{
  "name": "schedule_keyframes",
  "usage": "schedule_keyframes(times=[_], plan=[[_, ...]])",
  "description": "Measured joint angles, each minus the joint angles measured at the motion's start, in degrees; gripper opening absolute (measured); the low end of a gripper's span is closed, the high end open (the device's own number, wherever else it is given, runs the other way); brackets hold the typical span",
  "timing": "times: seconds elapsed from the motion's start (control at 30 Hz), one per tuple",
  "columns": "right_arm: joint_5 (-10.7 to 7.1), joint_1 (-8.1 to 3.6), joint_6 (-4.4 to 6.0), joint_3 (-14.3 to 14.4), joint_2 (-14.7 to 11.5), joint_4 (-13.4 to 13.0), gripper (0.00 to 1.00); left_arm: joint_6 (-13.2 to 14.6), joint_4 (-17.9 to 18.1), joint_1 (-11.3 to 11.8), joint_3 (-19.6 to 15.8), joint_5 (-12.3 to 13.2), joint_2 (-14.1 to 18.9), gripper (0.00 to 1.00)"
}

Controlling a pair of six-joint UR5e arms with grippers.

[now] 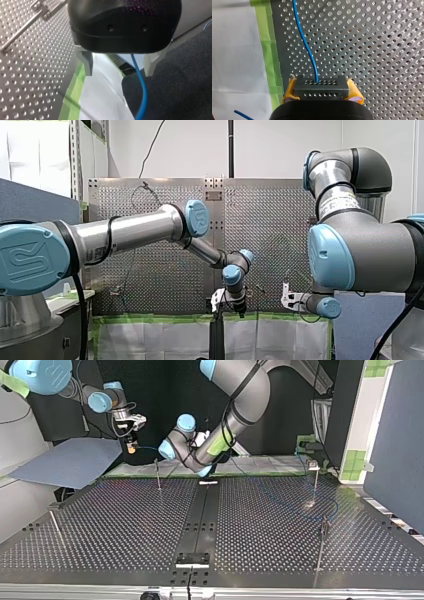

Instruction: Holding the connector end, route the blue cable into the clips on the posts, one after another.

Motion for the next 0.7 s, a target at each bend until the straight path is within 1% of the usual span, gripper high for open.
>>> schedule_keyframes(times=[0.23, 0.4, 0.57, 0.7], plan=[[0.00, 0.07, 0.01, 0.0, 0.0, 0.1, 0.00, 0.0, 1.3, 0.6, 0.0, 0.2, -1.5, 0.99], [0.00, 0.13, -0.01, 0.0, 0.0, 0.1, 0.00, 0.0, 2.3, 0.7, 0.0, 0.9, -3.5, 0.99], [0.00, 0.15, -0.05, -0.1, 0.0, 0.1, 0.00, -0.1, 4.1, 0.9, 0.0, 1.1, -4.0, 0.99], [0.00, 0.19, -0.05, -0.1, 0.0, 0.1, 0.00, -0.3, 4.6, 1.2, 0.0, 1.2, -4.3, 0.99]])
